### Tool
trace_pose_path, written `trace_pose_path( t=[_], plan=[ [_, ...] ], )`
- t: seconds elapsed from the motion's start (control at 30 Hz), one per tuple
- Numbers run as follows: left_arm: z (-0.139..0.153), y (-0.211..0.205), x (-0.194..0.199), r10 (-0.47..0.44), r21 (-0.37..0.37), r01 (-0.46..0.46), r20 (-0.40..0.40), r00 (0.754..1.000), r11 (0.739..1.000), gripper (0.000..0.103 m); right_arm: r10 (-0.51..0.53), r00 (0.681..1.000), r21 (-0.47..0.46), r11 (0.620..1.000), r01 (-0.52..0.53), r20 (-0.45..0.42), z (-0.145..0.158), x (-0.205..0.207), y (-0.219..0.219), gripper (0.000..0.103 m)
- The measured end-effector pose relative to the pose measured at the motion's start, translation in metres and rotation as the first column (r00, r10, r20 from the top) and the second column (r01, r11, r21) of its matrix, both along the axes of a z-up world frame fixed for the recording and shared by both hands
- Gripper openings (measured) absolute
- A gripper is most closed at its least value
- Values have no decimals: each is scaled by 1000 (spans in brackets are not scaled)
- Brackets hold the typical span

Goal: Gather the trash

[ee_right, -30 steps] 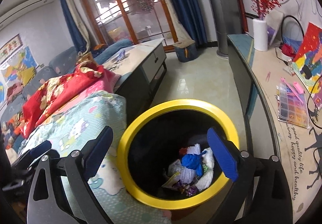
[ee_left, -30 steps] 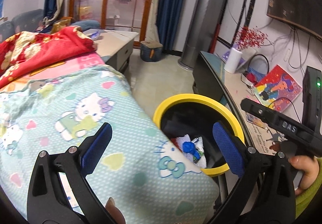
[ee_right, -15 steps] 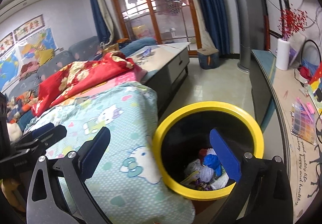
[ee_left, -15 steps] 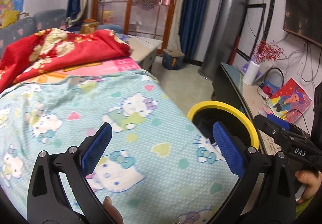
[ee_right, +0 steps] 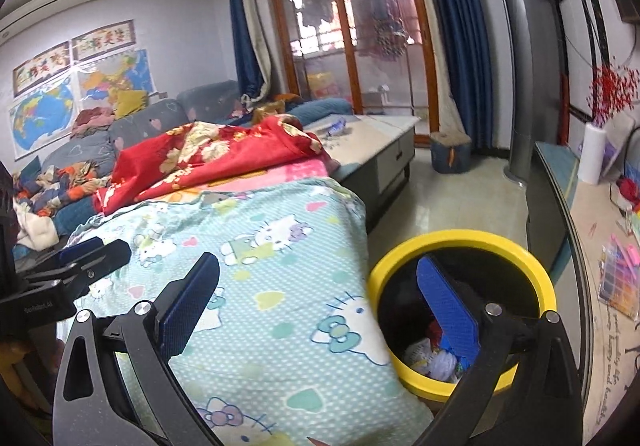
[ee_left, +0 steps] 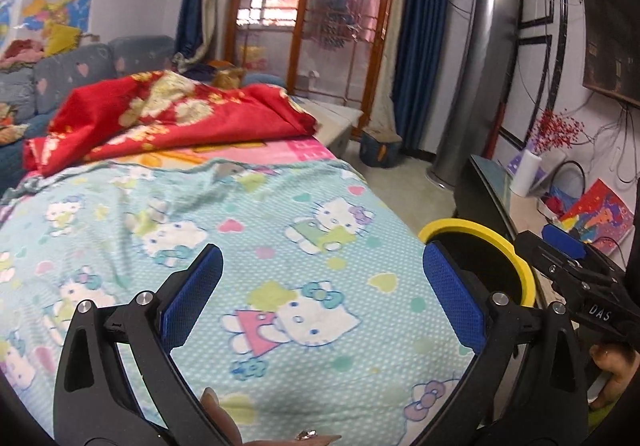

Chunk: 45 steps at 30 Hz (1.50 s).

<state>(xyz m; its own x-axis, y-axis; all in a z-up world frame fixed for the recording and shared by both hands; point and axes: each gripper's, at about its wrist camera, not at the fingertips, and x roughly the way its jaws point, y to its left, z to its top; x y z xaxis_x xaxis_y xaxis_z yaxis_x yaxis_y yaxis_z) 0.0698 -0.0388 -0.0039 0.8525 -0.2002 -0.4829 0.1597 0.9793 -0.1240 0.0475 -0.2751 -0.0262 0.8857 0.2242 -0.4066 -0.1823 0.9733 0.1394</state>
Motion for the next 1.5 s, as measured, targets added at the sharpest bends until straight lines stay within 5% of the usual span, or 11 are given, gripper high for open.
trace_pose_path(
  t=[0.67, 1.5],
  plan=[
    [9, 22, -42, 77, 24, -82, 174, 982, 996, 92, -26, 951, -86, 995, 55, 309, 4, -41, 40, 96],
    [-6, 24, -37, 109, 9, -111, 128, 986, 994, 92, -46, 965, -65, 996, 65, 258, -14, -32, 39, 96]
  ],
)
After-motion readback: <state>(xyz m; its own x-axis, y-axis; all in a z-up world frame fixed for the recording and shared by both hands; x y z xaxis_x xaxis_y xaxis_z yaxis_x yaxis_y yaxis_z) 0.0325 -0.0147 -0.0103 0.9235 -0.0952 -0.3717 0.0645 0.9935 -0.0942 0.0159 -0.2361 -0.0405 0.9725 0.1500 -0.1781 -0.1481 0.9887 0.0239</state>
